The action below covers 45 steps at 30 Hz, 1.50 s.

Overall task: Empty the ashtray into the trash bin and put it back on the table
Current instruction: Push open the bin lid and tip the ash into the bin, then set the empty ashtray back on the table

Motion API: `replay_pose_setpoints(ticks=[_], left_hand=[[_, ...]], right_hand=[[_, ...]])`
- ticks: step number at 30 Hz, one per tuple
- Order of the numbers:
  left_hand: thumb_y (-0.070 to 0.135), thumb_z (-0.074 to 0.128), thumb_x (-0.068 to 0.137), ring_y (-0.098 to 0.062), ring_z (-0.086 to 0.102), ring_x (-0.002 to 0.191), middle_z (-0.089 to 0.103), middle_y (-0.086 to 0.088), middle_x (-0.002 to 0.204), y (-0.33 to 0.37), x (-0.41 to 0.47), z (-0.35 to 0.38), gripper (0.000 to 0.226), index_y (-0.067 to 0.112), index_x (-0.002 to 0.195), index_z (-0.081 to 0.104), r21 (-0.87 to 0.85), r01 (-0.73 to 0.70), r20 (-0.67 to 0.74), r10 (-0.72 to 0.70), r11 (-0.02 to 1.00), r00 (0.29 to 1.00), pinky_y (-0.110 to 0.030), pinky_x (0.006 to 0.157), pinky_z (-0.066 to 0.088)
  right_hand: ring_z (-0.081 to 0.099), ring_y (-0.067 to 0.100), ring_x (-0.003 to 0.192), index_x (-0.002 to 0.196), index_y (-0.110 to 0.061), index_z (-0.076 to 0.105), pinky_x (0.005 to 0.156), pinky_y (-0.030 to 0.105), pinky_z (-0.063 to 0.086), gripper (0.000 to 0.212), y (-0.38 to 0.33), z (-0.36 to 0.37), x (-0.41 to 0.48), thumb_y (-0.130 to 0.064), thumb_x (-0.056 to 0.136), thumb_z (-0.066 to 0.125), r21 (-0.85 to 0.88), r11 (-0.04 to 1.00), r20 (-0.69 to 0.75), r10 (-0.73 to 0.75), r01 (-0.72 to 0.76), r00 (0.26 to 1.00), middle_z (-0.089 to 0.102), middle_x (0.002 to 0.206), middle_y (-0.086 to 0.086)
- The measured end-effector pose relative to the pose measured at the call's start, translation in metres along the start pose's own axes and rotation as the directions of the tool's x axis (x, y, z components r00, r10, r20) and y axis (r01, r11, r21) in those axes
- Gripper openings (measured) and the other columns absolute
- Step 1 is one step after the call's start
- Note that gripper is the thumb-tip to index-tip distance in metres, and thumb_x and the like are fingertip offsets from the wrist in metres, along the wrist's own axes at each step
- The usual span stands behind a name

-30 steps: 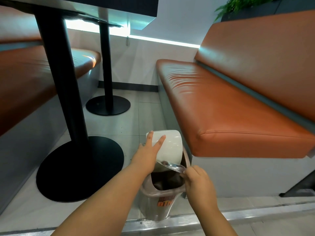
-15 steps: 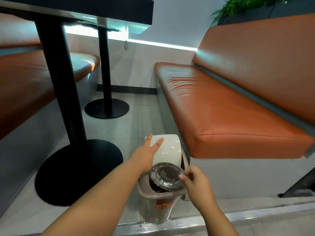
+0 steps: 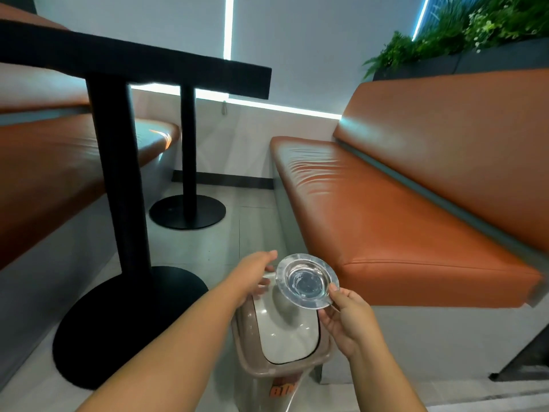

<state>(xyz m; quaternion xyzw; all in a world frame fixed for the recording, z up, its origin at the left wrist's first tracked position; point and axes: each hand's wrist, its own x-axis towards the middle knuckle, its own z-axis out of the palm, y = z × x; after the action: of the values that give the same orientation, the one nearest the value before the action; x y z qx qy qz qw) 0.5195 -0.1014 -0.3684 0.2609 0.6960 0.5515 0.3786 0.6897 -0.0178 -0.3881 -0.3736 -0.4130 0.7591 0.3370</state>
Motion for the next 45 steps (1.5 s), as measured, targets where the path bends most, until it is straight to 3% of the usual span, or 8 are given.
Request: replay_pose_setpoints(ticks=[4,12,18,23,26,30,36,45], left_hand=[[0.012,0.046,0.084,-0.017,0.048,0.056,0.056,-0.006,0.070,0.046,0.004,0.034,0.017,0.012,0.089,0.062,-0.013,-0.176,-0.141,0.173,0.984,0.975,-0.022,0.049,0.039],[0.027,0.049,0.089,-0.013,0.053,0.069,0.059,0.007,0.073,0.176,0.006,0.087,0.014,0.023,0.078,0.057,-0.036,-0.338,-0.297,0.313,0.940,0.902,-0.029,0.065,0.042],[0.039,0.050,0.090,0.001,0.060,0.072,0.068,0.009,0.079,0.318,-0.045,0.072,0.016,0.028,0.081,0.058,-0.146,-0.365,-0.353,0.296,0.920,0.887,-0.019,0.066,0.048],[0.040,0.050,0.090,-0.010,0.064,0.079,0.068,0.006,0.085,0.402,-0.088,-0.015,0.018,0.025,0.085,0.060,-0.171,-0.221,-0.468,0.118,0.960,0.876,-0.027,0.072,0.052],[0.032,0.050,0.091,-0.017,0.062,0.075,0.067,-0.003,0.087,0.424,-0.101,-0.085,0.016,0.020,0.091,0.060,-0.184,-0.142,-0.521,0.026,0.973,0.853,-0.028,0.062,0.049],[0.028,0.052,0.089,-0.018,0.060,0.067,0.067,-0.006,0.083,0.431,-0.089,-0.178,0.015,0.016,0.088,0.062,-0.176,-0.077,-0.580,-0.040,0.981,0.814,-0.028,0.054,0.045],[0.018,0.055,0.082,-0.021,0.057,0.062,0.067,-0.009,0.075,0.454,-0.013,-0.333,0.011,0.015,0.080,0.066,-0.103,-0.039,-0.588,-0.029,0.994,0.808,-0.029,0.054,0.045],[0.015,0.056,0.082,-0.023,0.055,0.066,0.067,-0.012,0.081,0.467,0.125,-0.469,0.014,0.009,0.089,0.067,-0.058,0.015,-0.568,-0.045,0.998,0.822,-0.030,0.060,0.043]], right_hand=[[0.062,0.011,0.045,0.084,-0.007,0.057,0.037,0.018,0.049,0.013,-0.029,0.017,0.013,-0.011,0.095,0.051,0.122,0.990,-0.021,-0.063,0.065,0.998,0.067,0.057,0.005],[0.057,0.026,0.061,0.104,-0.013,0.063,0.061,0.037,0.046,0.020,-0.154,0.046,0.045,-0.027,0.093,0.053,-0.083,0.966,-0.321,-0.260,0.247,0.911,0.063,0.073,0.009],[0.066,0.015,0.062,0.106,-0.011,0.059,0.074,0.045,0.050,0.022,-0.303,0.098,0.009,-0.028,0.097,0.046,-0.264,0.939,-0.138,-0.262,0.220,0.955,0.063,0.093,0.018],[0.058,0.025,0.070,0.084,-0.015,0.060,0.062,0.035,0.047,0.010,-0.364,0.216,-0.041,-0.022,0.091,0.056,-0.307,0.922,-0.136,-0.289,0.237,0.948,0.066,0.083,0.012],[0.060,0.028,0.079,0.096,-0.010,0.058,0.070,0.041,0.050,0.010,-0.365,0.291,-0.060,-0.018,0.093,0.053,-0.317,0.937,-0.022,-0.164,0.149,0.986,0.065,0.090,0.012],[0.056,0.022,0.068,0.092,-0.017,0.055,0.050,0.028,0.044,0.004,-0.340,0.375,-0.056,-0.020,0.092,0.052,-0.280,0.960,0.062,0.000,0.018,0.998,0.063,0.088,0.012],[0.062,0.028,0.085,0.096,-0.018,0.056,0.052,0.028,0.049,0.009,-0.321,0.519,-0.001,-0.025,0.090,0.056,-0.300,0.954,0.109,0.052,-0.017,0.993,0.064,0.098,0.013],[0.059,0.022,0.070,0.093,-0.013,0.056,0.051,0.027,0.048,0.012,-0.296,0.656,0.107,-0.025,0.090,0.056,-0.317,0.945,0.072,0.108,-0.080,0.992,0.064,0.093,0.014]])
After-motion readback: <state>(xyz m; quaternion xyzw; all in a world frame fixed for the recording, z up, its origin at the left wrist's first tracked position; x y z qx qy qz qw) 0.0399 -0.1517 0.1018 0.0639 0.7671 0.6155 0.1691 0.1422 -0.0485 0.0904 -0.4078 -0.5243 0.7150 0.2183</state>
